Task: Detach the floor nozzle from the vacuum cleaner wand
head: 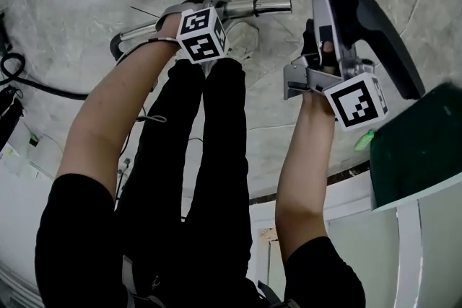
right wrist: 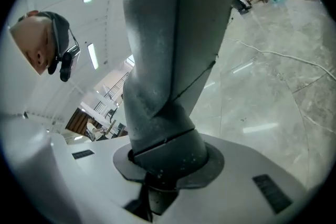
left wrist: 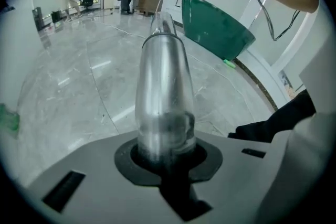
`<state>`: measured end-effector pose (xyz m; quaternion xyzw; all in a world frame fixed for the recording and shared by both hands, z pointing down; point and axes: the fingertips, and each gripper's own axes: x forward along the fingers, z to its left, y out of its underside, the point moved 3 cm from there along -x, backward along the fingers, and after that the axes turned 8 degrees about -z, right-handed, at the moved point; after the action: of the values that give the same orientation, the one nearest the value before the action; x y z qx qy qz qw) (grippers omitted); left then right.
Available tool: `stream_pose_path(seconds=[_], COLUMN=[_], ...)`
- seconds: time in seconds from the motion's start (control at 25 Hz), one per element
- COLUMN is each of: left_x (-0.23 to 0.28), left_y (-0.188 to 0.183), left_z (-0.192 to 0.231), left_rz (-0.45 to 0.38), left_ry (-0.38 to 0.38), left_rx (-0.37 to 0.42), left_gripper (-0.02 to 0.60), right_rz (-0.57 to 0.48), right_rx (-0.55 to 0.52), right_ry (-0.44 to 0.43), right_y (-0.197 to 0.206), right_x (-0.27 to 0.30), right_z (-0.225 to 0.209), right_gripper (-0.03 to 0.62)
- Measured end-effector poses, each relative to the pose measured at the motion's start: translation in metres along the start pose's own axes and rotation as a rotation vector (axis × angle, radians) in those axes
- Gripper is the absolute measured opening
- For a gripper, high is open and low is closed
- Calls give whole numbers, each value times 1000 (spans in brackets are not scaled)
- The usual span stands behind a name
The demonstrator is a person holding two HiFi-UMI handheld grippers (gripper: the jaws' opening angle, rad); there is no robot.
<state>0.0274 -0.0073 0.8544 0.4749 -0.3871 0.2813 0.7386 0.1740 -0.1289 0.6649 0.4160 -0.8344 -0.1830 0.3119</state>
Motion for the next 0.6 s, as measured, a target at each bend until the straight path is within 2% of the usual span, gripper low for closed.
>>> stream_pose_path(seconds=[0.16, 0.24, 0.44, 0.6], left_x=[33, 51, 89, 103], left_y=[20, 34, 60, 67], left_z=[29, 40, 52, 60], left_rz=[55, 86, 142, 135], left_ry=[-172, -223, -224, -246], left_rx=[8, 12, 18, 13], left_gripper=[63, 64, 66, 69], right_rz=[86, 116, 118, 118], right_rx=[-38, -61, -33, -28], right_ry=[-7, -14, -25, -29], right_y=[28, 41, 60, 67], right_x=[3, 3, 5, 5], right_z=[-15, -25, -55, -68], right_gripper=[114, 114, 114, 114])
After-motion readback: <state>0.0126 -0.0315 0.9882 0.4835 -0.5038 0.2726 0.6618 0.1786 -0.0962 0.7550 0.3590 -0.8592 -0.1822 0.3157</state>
